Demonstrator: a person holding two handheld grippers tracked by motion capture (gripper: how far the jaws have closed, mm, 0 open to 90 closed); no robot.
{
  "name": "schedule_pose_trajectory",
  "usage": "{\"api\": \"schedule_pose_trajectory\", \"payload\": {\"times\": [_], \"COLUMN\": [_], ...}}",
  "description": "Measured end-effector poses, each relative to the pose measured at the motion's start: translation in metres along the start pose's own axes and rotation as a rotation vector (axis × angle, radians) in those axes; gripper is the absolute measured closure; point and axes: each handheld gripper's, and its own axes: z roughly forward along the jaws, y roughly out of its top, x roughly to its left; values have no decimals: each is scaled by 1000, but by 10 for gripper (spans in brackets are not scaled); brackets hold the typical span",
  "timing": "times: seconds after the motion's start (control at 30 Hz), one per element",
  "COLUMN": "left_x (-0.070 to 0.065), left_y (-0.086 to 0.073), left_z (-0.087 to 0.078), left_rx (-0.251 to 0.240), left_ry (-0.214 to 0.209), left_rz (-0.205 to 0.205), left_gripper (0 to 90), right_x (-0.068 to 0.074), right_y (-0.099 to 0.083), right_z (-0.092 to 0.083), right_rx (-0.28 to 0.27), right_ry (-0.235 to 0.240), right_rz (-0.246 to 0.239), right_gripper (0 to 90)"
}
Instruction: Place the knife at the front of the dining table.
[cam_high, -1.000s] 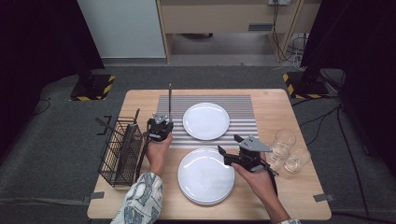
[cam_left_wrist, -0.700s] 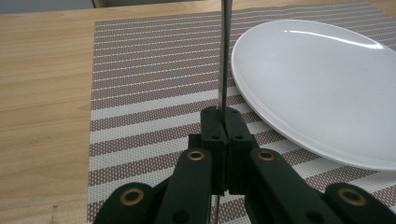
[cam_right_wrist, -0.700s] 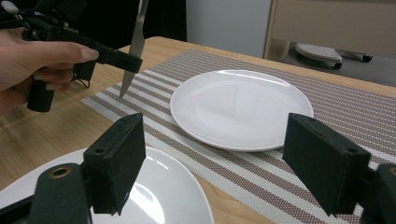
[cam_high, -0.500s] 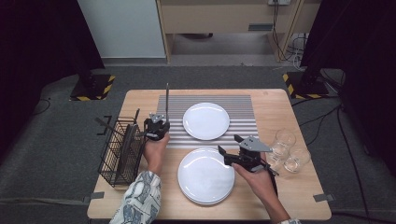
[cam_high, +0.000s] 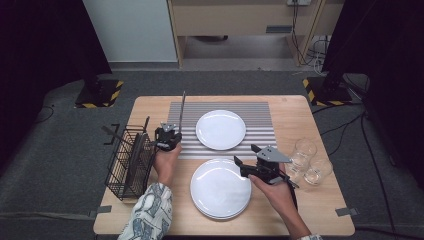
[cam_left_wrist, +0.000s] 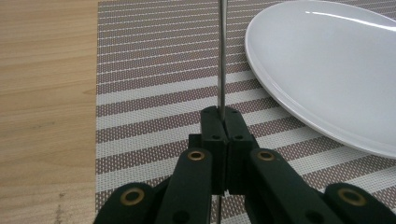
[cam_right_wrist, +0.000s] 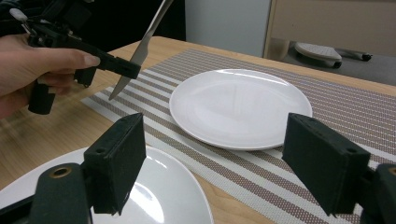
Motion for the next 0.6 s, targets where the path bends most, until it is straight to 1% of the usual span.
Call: {"api": "schedule_pose_trajectory", "payload": {"times": [0.13,0.43,0.6], "left_x": [1,3,6], "left_y": [-1,-3,-8], "left_z": [1,2,4], "left_rx": [7,5,11], "left_ry": [4,8,11], "left_rz": [0,-8,-23], "left_gripper": [889,889,888], "right_x": [0,-1,0], "right_y": [0,0,0], "right_z": [0,0,0], "right_rx": [0,0,3], "right_ry": [-1,-1,0], "right_rz": [3,5,3], "right_gripper": [211,211,211]}}
